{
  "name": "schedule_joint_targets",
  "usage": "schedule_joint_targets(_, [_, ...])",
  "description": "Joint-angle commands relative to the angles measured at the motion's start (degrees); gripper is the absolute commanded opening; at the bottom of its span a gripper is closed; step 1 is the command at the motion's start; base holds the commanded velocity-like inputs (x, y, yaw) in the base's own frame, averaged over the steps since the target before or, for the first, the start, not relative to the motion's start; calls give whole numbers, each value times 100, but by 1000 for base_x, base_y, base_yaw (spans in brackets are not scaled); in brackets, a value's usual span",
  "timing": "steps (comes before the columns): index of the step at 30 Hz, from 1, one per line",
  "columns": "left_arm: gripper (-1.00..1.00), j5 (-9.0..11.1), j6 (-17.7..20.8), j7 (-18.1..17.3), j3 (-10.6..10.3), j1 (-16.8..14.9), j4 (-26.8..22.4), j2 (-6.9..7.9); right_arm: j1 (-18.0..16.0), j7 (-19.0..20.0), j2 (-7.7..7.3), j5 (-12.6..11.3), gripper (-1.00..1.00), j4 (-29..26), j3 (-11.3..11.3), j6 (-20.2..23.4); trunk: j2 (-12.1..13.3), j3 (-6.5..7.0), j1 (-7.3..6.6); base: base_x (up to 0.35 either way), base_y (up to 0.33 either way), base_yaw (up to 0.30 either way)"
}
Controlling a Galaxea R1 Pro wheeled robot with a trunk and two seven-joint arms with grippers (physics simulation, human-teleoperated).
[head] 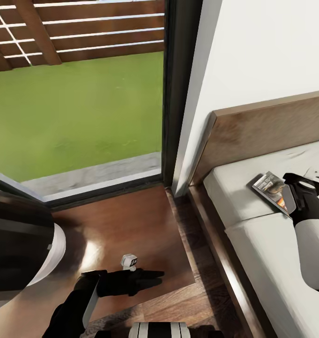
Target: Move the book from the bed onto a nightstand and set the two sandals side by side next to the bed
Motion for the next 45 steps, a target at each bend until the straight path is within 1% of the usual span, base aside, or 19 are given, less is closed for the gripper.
schedule_joint_targets(1, [100,-17,61,-29,11,-1,-2,-4,-3,-19,-1,-27,100,24,7,31,-1,-3,0,0,0,0])
schedule_joint_targets(6, [100,-14,61,-29,11,-1,-2,-4,-4,-16,-5,-22,100,175,7,22,-1,-3,0,0,0,0])
schedule_joint_targets(12, [100,-17,61,-29,11,-1,-2,-4,-3,-16,-10,-19,100,179,7,19,-1,-3,0,0,0,0])
schedule_joint_targets(24, [100,-16,61,-29,11,-1,-2,-4,-5,-17,-10,-19,100,183,7,-8,-483,-218,263,0,0,0])
schedule_joint_targets(35, [100,-14,61,-29,11,-1,-2,-4,-1,-19,-10,-19,100,172,7,-9,-483,-218,263,0,0,0])
schedule_joint_targets(41, [100,-15,61,-29,11,-1,-2,-4,-3,-19,-10,-19,100,154,7,-9,-723,-326,395,0,0,0])
schedule_joint_targets(45, [100,-16,61,-29,11,-1,-2,-4,-5,-17,-10,-18,100,149,7,-9,-723,-326,395,0,0,0])
